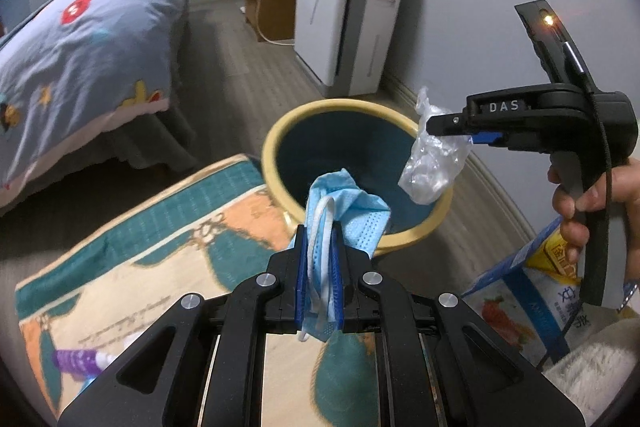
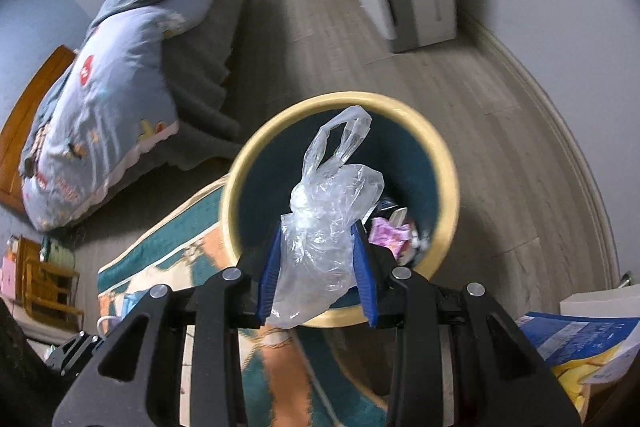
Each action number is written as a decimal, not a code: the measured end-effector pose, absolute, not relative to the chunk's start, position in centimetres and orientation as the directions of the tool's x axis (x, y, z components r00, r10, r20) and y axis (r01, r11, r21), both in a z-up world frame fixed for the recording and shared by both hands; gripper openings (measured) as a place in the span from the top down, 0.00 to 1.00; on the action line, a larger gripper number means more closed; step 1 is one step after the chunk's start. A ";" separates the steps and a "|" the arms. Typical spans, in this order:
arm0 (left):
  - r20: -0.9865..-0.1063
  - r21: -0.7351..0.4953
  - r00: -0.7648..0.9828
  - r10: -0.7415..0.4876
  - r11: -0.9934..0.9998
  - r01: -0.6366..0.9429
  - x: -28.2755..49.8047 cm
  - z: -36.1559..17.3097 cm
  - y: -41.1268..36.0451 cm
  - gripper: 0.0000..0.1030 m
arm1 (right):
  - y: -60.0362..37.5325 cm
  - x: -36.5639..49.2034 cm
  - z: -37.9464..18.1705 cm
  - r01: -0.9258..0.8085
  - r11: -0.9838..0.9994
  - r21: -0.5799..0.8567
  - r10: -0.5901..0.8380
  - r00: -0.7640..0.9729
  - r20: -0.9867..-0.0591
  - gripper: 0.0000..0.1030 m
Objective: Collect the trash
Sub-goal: 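Carry bag and mask over the bin and open both tools to drop them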
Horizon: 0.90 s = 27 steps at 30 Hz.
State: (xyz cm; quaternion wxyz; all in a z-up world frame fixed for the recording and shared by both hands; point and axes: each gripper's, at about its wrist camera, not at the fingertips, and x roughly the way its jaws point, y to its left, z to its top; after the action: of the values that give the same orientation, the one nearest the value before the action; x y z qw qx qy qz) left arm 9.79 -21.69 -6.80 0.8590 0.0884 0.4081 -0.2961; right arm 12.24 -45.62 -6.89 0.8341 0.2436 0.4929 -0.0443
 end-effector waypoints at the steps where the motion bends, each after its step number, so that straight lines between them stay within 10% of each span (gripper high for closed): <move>1: -0.754 -0.085 0.490 -0.438 0.804 0.589 9.9 -6.8 -22.3 0.89 | -45.9 12.2 -7.1 0.325 0.877 0.354 0.155 0.506 -0.848 0.68; 27: -0.749 -0.094 0.490 -0.445 0.804 0.587 16.2 -9.7 -27.9 0.89 | -48.9 13.0 -8.5 0.411 0.841 0.352 0.068 0.565 -0.822 0.68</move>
State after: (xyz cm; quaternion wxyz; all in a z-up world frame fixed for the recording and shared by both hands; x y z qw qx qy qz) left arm 16.24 -27.87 -9.68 0.8587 0.0873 0.4059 -0.3005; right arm 13.04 -48.94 -8.54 0.8446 0.2632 0.4552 -0.1013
